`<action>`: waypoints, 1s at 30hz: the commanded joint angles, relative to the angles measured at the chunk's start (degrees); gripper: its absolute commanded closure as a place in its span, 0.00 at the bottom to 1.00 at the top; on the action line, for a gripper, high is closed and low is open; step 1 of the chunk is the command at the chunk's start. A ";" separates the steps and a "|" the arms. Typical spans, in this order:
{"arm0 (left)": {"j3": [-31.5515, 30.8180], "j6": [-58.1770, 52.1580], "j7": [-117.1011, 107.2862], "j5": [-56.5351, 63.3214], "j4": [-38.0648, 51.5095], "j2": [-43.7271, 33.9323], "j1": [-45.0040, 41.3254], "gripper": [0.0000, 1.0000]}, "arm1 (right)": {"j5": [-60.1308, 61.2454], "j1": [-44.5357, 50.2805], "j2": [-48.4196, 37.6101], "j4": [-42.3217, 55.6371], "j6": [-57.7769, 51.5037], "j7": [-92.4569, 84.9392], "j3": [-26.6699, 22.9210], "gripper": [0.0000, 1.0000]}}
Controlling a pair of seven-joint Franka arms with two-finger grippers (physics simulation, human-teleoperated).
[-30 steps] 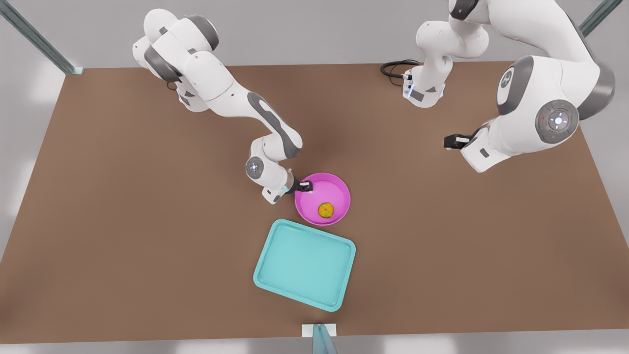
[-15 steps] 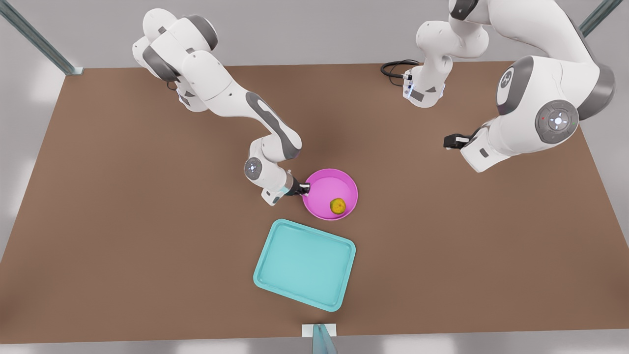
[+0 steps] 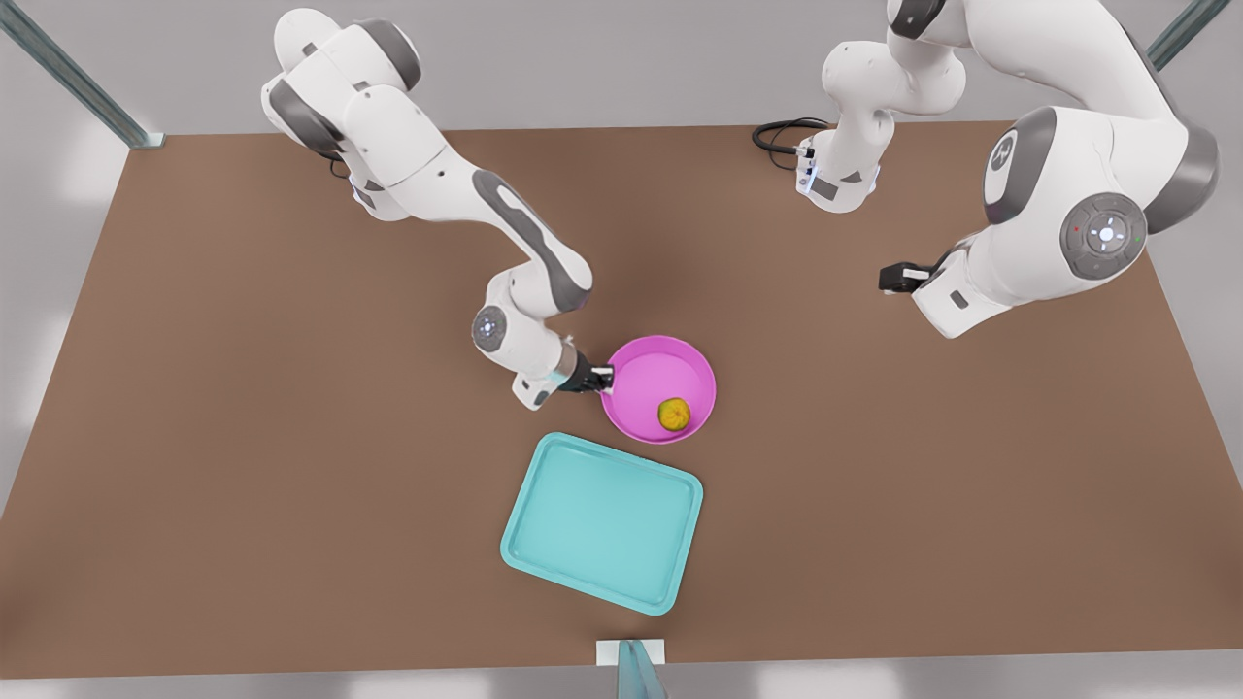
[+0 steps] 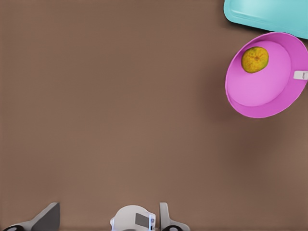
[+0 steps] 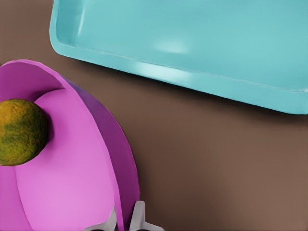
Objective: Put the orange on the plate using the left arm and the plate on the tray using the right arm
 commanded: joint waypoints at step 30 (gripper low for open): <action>0.44 2.20 -0.05 0.76 0.02 -0.11 0.00 0.00 | -1.55 -13.17 15.18 23.00 -0.55 0.28 -0.63 0.79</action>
